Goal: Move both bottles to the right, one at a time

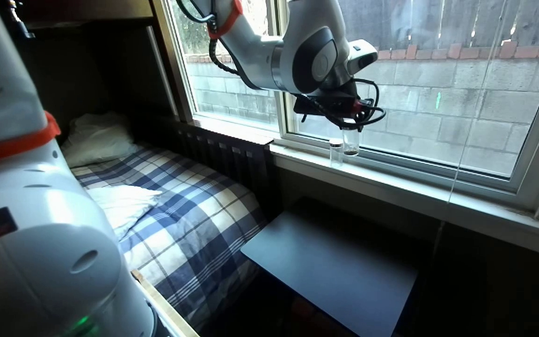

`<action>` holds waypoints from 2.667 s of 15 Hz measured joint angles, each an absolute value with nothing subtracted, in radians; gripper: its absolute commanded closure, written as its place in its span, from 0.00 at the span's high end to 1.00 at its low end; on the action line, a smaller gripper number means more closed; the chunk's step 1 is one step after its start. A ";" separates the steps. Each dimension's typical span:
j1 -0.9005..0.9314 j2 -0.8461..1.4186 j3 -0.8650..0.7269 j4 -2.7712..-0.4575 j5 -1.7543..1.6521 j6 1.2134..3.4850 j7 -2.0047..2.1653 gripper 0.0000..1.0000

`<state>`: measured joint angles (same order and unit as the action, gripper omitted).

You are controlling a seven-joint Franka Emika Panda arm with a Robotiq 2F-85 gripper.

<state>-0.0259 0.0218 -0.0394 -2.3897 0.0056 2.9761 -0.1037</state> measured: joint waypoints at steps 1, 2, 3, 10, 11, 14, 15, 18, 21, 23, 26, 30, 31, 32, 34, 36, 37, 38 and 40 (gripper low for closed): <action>-0.026 0.055 -0.040 -2.373 0.027 2.990 -0.111 0.25; -0.026 0.088 -0.040 -2.355 0.048 3.003 -0.121 0.25; -0.028 0.120 -0.039 -2.337 0.067 3.015 -0.131 0.25; -0.078 0.325 -0.010 -2.172 0.113 3.027 -0.158 0.25; -0.083 0.349 -0.005 -2.146 0.113 3.027 -0.159 0.25; -0.097 0.408 0.012 -2.074 0.113 3.022 -0.160 0.25; -0.101 0.423 0.015 -2.054 0.113 3.021 -0.160 0.25; -0.113 0.465 0.024 -2.008 0.108 3.018 -0.160 0.25; -0.131 0.498 0.037 -1.979 0.108 3.016 -0.160 0.25; -0.138 0.514 0.041 -1.967 0.108 3.015 -0.160 0.25; -0.145 0.524 0.045 -1.956 0.106 3.014 -0.160 0.80; -0.131 0.505 0.030 -1.951 0.084 2.984 -0.144 1.00; -0.108 0.482 0.003 -1.953 0.062 2.950 -0.123 1.00; -0.077 0.454 -0.036 -1.958 0.031 2.920 -0.094 1.00; 0.026 0.375 -0.166 -1.978 -0.084 2.805 0.016 1.00; 0.094 0.273 -0.239 -2.009 -0.203 2.628 0.089 1.00; 0.098 0.214 -0.229 -2.031 -0.228 2.530 0.089 1.00; 0.094 0.154 -0.204 -2.057 -0.230 2.438 0.068 1.00; 0.086 0.042 -0.147 -2.110 -0.214 2.279 0.018 1.00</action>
<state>0.0863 0.0420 -0.1470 -2.1100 -0.2140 2.2792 0.0178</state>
